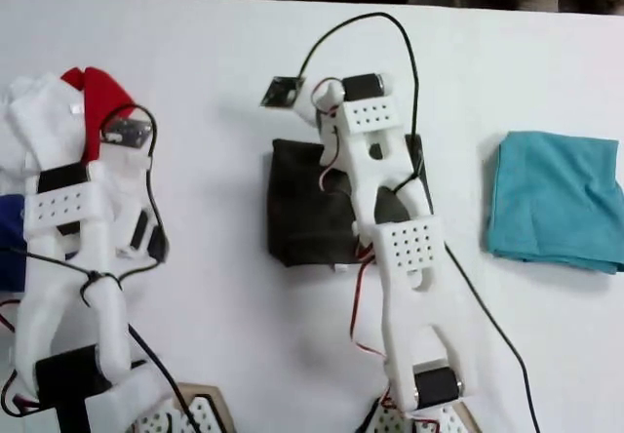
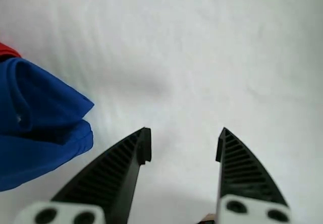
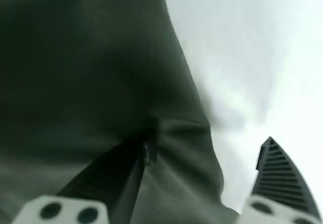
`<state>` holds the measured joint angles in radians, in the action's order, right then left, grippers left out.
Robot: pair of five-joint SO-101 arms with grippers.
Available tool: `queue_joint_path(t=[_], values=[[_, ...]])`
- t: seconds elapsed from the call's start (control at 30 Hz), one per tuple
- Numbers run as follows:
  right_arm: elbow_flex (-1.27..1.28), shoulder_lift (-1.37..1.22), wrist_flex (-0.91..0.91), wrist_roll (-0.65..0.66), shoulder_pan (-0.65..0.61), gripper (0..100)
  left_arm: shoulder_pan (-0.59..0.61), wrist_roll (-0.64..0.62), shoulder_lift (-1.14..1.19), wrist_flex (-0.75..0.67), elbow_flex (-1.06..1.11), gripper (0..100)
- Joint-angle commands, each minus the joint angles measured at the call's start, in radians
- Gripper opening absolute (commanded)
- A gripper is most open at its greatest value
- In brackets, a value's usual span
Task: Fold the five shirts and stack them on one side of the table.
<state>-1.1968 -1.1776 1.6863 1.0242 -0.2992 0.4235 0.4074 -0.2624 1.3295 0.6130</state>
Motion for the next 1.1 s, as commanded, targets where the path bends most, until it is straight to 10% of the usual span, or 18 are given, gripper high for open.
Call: queue_joint_path(t=[0.0, 0.63, 1.07], values=[[0.017, -0.025, 0.024, 0.012, -0.028, 33.0, -0.011, -0.009, -0.052, 0.003, -0.012, 23], [0.555, 0.242, 0.024, 0.009, -0.044, 1.5, -0.011, -0.009, -0.057, 0.003, -0.013, 23], [0.535, 0.375, -0.038, -0.078, 0.116, 2.1, -0.011, -0.009, -0.057, 0.002, -0.013, 23]])
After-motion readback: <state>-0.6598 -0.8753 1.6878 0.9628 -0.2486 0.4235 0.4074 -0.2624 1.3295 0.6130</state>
